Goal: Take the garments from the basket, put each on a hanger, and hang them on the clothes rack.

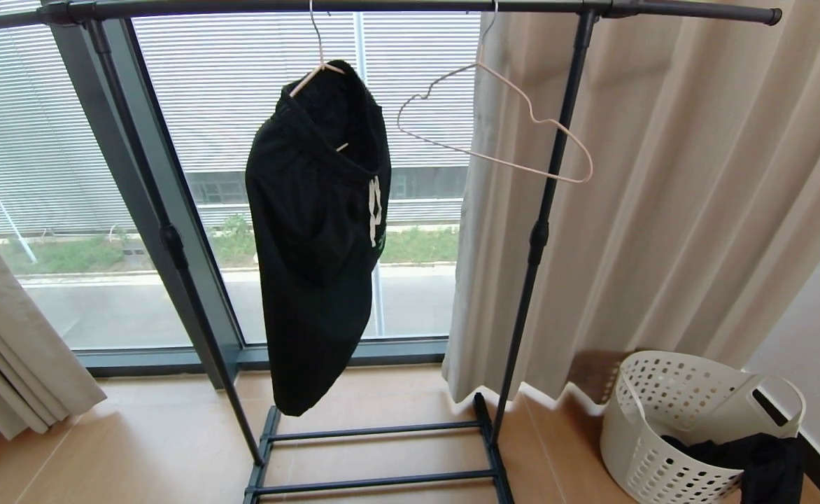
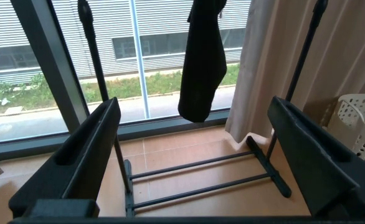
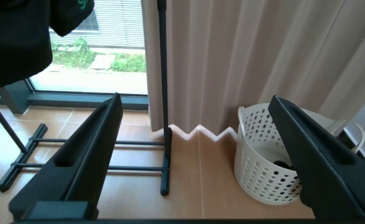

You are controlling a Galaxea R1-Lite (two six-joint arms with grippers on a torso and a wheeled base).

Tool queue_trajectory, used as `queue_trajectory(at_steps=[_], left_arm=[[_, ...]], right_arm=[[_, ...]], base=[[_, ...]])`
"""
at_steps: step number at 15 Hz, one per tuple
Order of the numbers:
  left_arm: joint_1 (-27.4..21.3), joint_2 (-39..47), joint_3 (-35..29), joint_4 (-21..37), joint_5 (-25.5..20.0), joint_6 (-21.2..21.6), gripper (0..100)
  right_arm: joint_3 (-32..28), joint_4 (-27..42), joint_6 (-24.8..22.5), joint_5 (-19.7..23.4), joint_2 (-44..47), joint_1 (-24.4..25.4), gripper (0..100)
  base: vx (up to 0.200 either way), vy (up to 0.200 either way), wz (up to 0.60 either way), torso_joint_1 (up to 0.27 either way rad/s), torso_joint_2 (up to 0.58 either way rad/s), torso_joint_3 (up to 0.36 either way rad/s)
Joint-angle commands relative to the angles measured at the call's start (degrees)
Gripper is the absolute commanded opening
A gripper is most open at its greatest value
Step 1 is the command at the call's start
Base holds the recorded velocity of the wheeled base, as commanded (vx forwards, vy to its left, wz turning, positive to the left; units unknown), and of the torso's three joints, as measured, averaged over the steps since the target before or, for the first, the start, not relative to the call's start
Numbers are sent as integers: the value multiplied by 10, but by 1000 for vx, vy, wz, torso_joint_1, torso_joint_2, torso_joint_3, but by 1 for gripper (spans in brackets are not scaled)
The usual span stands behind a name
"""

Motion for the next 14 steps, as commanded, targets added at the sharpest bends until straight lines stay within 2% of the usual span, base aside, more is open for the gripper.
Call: queue_trajectory(at_steps=[1, 8, 14], left_arm=[[0, 0, 0, 0, 0, 0, 100], [0, 0, 0, 0, -1, 1, 100], [0, 0, 0, 0, -1, 1, 100]], right_arm=[[0, 0, 0, -1, 1, 0, 100], [0, -1, -3, 0, 1, 0, 100], [0, 0, -4, 0, 1, 0, 100]], base=[[0, 0, 0, -129, 481, 344], [0, 0, 0, -77, 444, 355], [0, 0, 0, -8, 65, 57]])
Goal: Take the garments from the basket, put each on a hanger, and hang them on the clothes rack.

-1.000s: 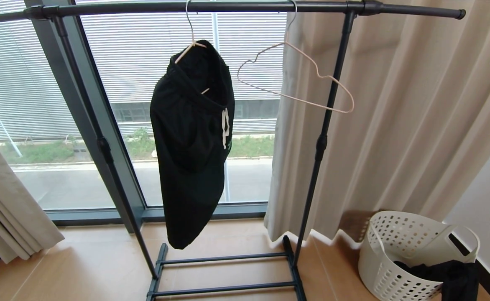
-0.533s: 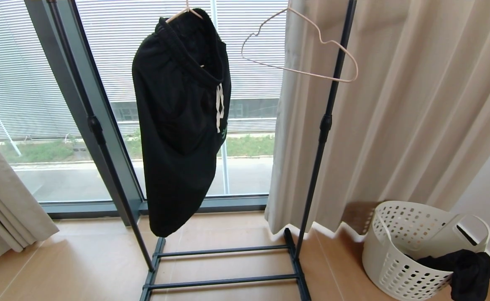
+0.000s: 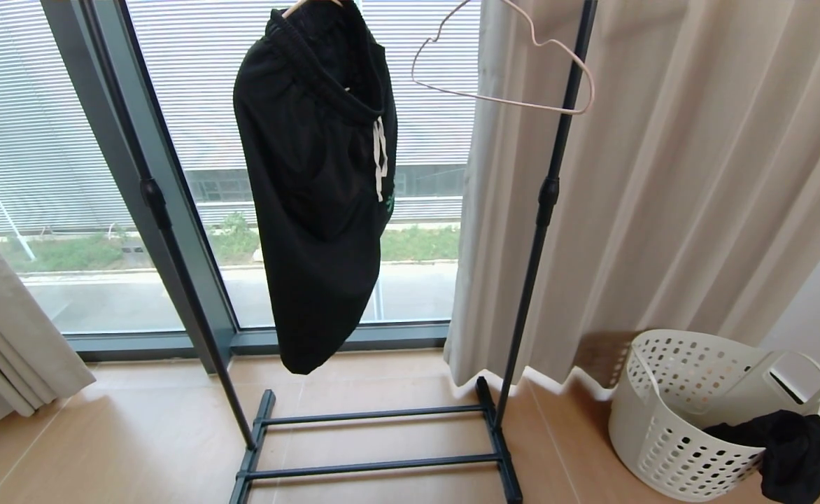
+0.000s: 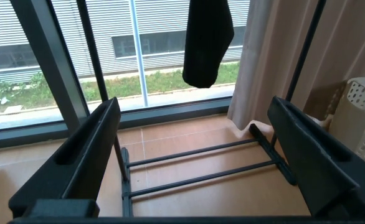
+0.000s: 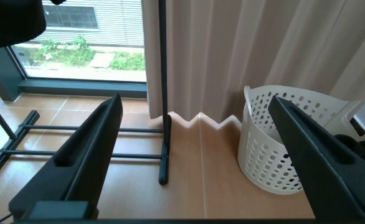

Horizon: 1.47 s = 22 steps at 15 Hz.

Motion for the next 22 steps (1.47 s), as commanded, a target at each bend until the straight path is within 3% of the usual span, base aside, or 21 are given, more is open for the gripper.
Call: queue_trajectory(at_steps=[1, 4, 11, 22], left_arm=[[0, 0, 0, 0, 0, -1, 100], [0, 0, 0, 0, 0, -1, 100], [0, 0, 0, 0, 0, 0, 100], [0, 0, 0, 0, 0, -1, 100]], right_arm=[[0, 0, -1, 0, 1, 0, 100], [0, 0, -1, 0, 1, 0, 100], [0, 0, -1, 0, 1, 0, 100], [0, 0, -1, 0, 1, 0, 100]], base=[[0, 0, 0, 0, 0, 0], [0, 0, 0, 0, 0, 0], [0, 0, -514, 1, 3, 1], [0, -200, 0, 3, 4, 3]])
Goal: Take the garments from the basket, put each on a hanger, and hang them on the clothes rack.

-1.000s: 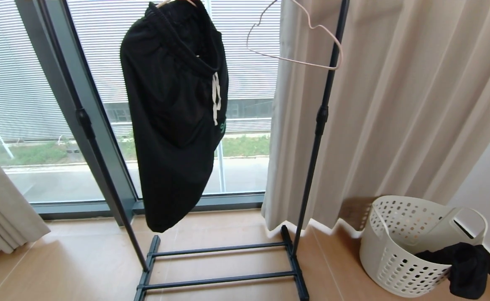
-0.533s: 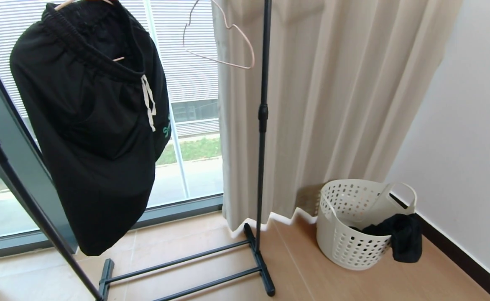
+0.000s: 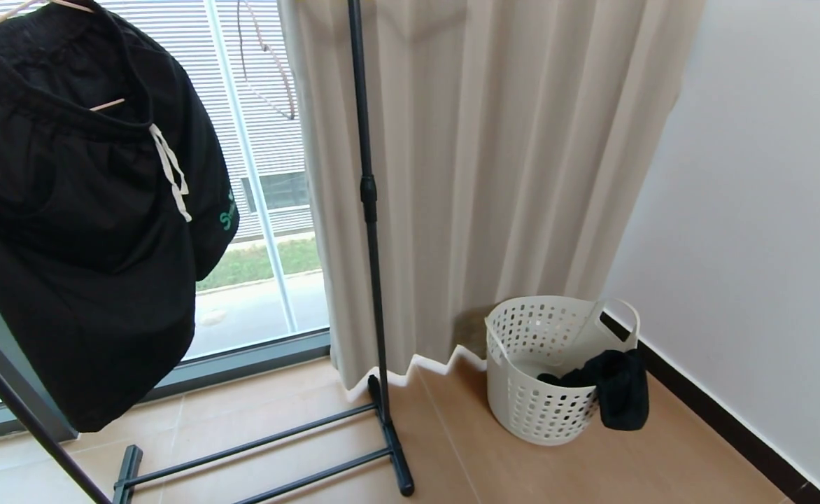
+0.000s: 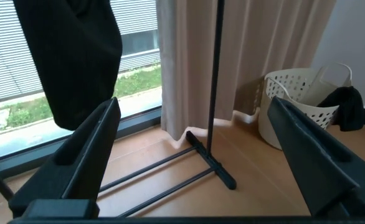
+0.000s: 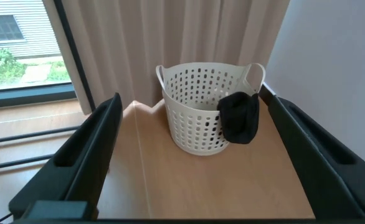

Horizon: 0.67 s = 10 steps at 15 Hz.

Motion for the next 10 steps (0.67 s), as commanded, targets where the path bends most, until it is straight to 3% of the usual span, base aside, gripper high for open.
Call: queue_trajectory(at_steps=[1, 6, 7, 10], left_arm=[[0, 0, 0, 0, 0, 0, 100], [0, 0, 0, 0, 0, 0, 100], [0, 0, 0, 0, 0, 0, 100], [0, 0, 0, 0, 0, 0, 100]], right_arm=[[0, 0, 0, 0, 1, 0, 100], [0, 0, 0, 0, 0, 0, 100], [0, 0, 0, 0, 0, 0, 100], [0, 0, 0, 0, 1, 0, 100]], base=[[0, -200, 0, 7, -2, 2], [0, -200, 0, 1, 2, 6], [0, 0, 0, 0, 0, 0], [200, 0, 0, 6, 2, 2]])
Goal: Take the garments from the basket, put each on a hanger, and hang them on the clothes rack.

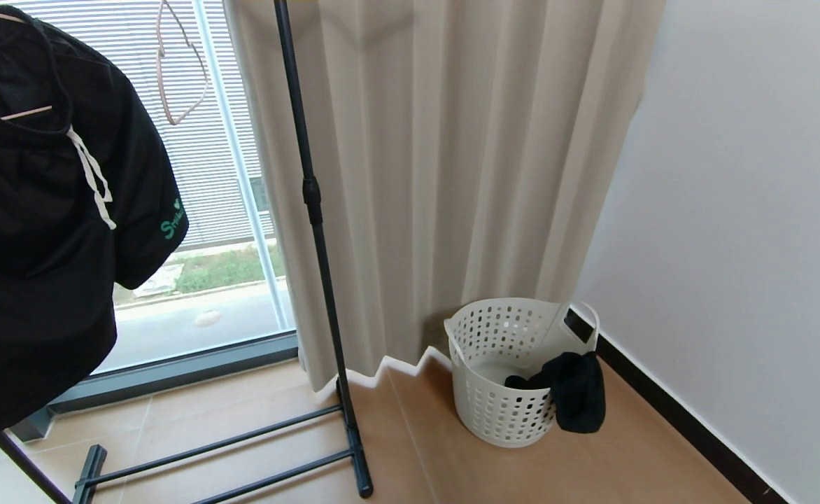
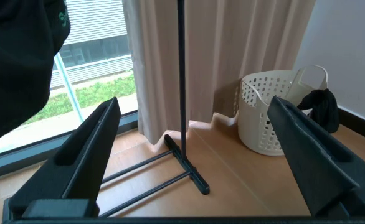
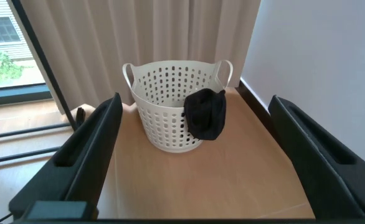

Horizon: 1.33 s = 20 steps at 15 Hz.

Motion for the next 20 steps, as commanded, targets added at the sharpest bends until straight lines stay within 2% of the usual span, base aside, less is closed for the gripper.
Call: queue_trajectory(at_steps=[1, 5, 9, 12, 14, 20], left_arm=[[0, 0, 0, 0, 0, 0, 100], [0, 0, 0, 0, 0, 0, 100], [0, 0, 0, 0, 0, 0, 100], [0, 0, 0, 0, 0, 0, 100], [0, 0, 0, 0, 0, -1, 100], [0, 0, 0, -1, 0, -1, 100]], right_arm=[[0, 1, 0, 0, 1, 1, 100], [0, 1, 0, 0, 1, 1, 100], [0, 1, 0, 0, 1, 1, 100], [0, 1, 0, 0, 1, 1, 100], [0, 1, 0, 0, 1, 1, 100], [0, 1, 0, 0, 0, 1, 100]], base=[[200, 0, 0, -2, -2, 7], [50, -150, 0, 7, 4, 1], [200, -200, 0, 0, 2, 1], [200, 0, 0, 2, 1, -1], [0, 0, 0, 0, 0, 0], [0, 0, -600, 1, 5, 2]])
